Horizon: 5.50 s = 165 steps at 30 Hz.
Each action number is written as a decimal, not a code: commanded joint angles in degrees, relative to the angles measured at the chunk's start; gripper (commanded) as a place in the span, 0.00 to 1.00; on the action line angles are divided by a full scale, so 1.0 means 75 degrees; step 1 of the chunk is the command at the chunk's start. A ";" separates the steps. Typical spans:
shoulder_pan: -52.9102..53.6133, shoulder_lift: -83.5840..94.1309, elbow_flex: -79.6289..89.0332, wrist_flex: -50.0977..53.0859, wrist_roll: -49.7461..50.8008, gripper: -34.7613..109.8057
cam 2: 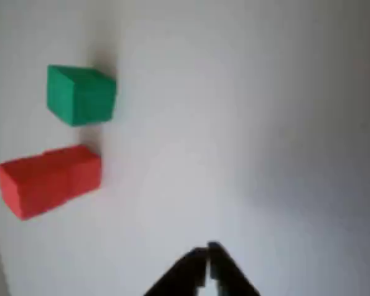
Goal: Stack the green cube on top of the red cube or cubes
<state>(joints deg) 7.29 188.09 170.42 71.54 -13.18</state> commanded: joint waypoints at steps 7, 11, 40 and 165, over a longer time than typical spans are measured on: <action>-0.0035 0.0082 -0.0023 0.0012 -0.0082 0.23; -0.0035 0.0082 -0.0023 0.0012 -0.0082 0.23; -0.0035 0.0082 -0.0023 0.0012 -0.0082 0.23; -0.0879 -1.3195 -1.3066 0.2027 0.1395 0.23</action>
<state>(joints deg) 2.29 87.80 76.46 86.13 -3.52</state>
